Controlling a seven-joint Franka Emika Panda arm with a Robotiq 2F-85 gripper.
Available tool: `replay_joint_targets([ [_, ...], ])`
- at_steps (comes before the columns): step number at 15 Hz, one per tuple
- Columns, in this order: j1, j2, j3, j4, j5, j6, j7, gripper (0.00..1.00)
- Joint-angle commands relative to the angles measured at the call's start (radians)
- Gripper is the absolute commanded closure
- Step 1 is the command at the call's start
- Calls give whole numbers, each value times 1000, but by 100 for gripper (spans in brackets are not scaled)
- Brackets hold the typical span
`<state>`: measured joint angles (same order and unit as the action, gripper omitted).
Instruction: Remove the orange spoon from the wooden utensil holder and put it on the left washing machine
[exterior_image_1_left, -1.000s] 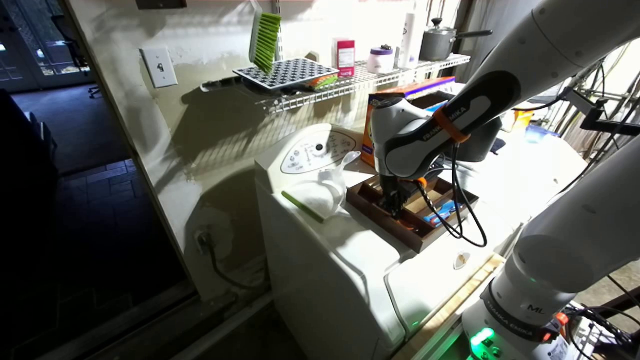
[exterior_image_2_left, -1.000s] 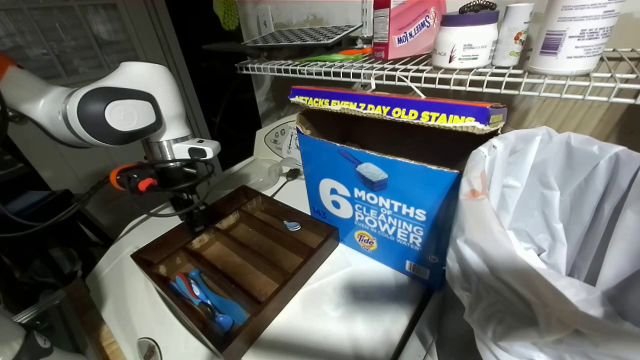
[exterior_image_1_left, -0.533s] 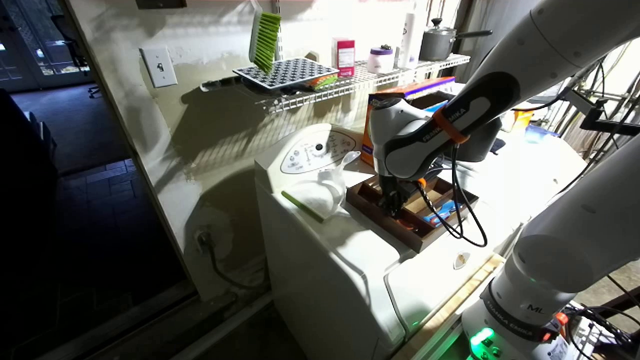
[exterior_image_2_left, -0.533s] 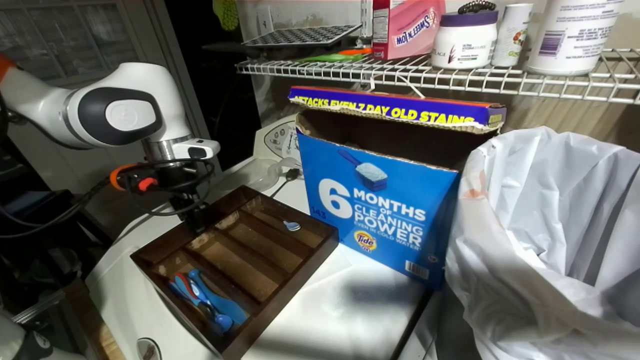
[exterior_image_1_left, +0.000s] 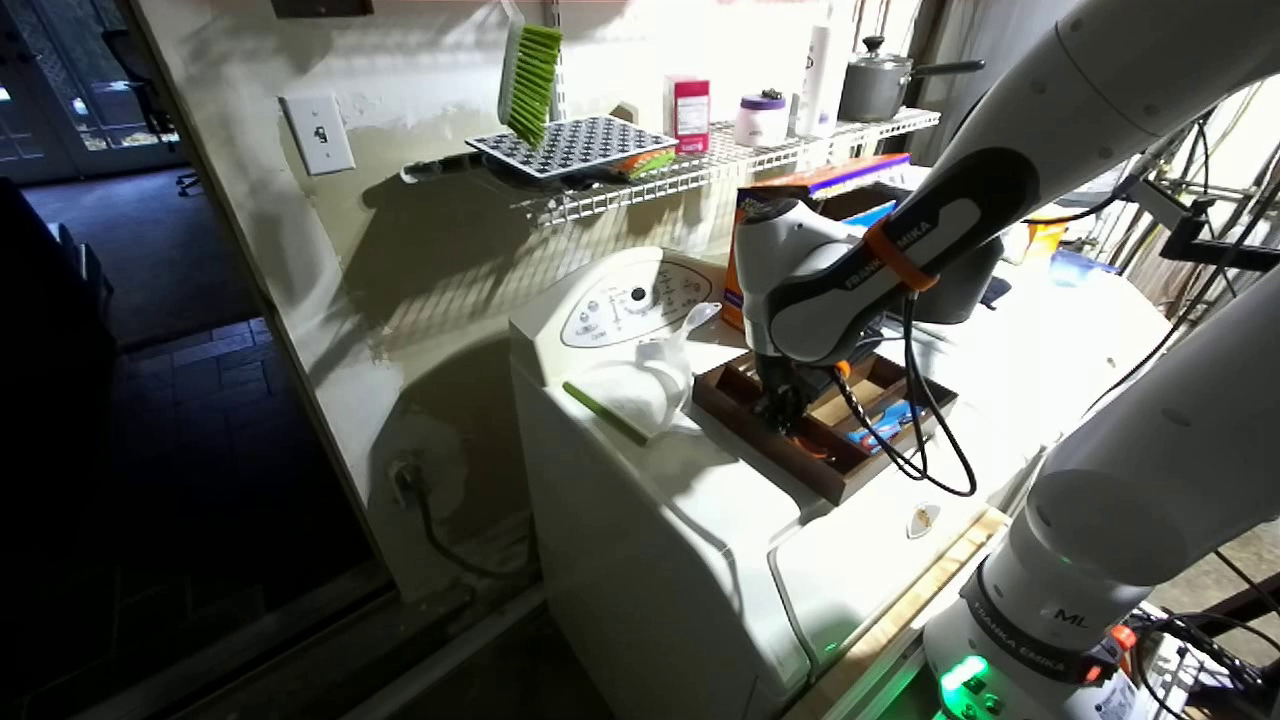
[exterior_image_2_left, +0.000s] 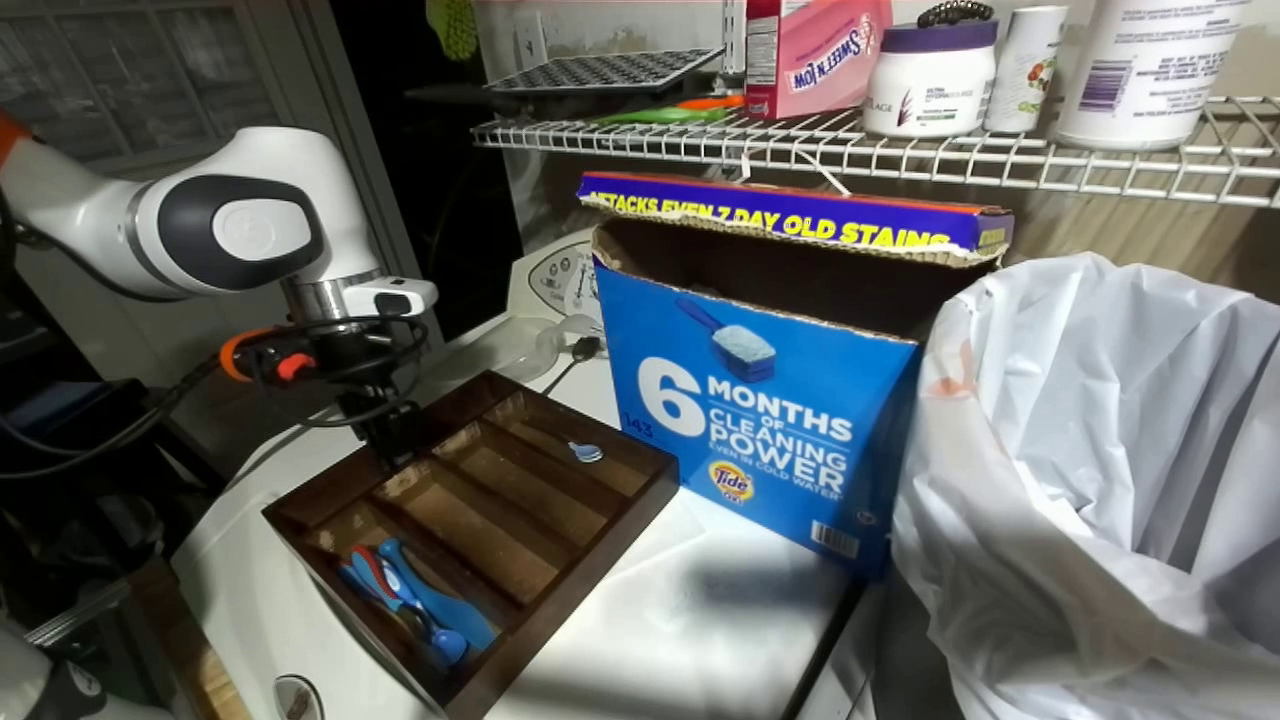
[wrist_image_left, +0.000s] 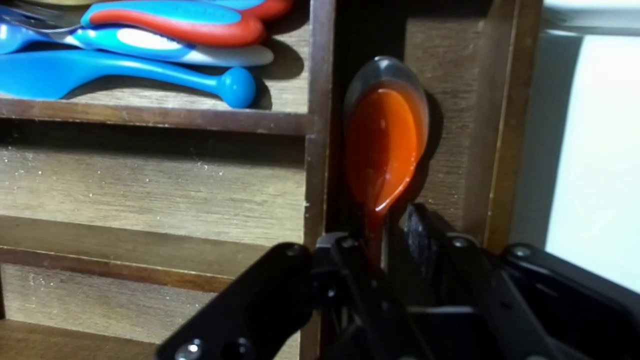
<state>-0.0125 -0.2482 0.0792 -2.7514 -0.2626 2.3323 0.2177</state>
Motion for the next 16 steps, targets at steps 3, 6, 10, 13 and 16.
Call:
replay_joint_targets([
  [3,-13,39,11,3,-56,34,38,100],
  [6,-12,42,12,7,-62,31,39,100],
  [10,-9,43,9,10,-55,40,38,100],
  [13,-3,44,-2,12,-15,56,22,100],
  [16,3,38,-14,11,27,73,2,100],
])
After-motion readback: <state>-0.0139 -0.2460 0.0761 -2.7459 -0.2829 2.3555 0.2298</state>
